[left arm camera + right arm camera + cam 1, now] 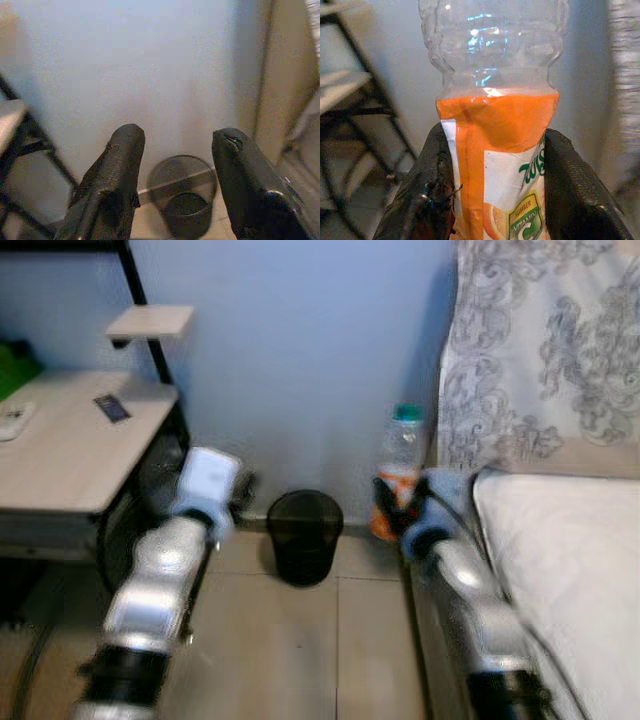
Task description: Clean up the room
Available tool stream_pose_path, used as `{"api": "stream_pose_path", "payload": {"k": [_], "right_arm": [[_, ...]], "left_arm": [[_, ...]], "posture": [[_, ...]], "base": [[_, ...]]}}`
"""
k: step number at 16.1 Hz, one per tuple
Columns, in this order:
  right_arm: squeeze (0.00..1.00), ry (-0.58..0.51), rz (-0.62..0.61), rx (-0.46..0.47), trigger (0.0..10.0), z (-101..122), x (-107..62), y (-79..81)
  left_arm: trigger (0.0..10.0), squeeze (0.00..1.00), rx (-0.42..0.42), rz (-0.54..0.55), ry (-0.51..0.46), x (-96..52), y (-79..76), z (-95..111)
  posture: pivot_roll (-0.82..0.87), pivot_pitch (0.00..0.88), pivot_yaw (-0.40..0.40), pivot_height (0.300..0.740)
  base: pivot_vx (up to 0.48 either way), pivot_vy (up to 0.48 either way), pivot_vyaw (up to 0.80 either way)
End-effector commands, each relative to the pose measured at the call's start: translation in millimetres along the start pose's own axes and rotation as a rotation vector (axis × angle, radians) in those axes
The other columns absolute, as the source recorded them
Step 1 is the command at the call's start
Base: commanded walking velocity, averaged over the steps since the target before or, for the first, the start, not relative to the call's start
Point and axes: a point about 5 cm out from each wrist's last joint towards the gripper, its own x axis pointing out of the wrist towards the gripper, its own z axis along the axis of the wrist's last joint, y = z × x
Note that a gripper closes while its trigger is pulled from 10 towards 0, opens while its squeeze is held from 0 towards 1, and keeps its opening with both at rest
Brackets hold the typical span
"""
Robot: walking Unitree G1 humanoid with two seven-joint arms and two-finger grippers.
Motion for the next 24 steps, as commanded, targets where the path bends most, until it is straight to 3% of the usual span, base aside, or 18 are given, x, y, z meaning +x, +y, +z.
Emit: {"api": "stream_pose_path", "payload": {"k": [1, 24], "right_arm": [[0.0, -0.016, 0.027, 0.01, 10.0, 3.9, 2.6, 9.8], [0.0, -0.018, 0.022, 0.012, 10.0, 6.5, 8.4, 10.6]], "left_arm": [[10.0, 0.0, 0.02, 0.037, -0.001, -1.2, 12.1, 3.1], [10.0, 0.0, 0.008, 0.047, 0.008, 4.6, 16.4, 5.5]], "posture": [[-0.01, 0.0, 0.0, 0.74], [-0.01, 0.0, 0.002, 0.74]], "base": [[0.315, 0.0, 0.0], [0.303, 0.0, 0.0]]}}
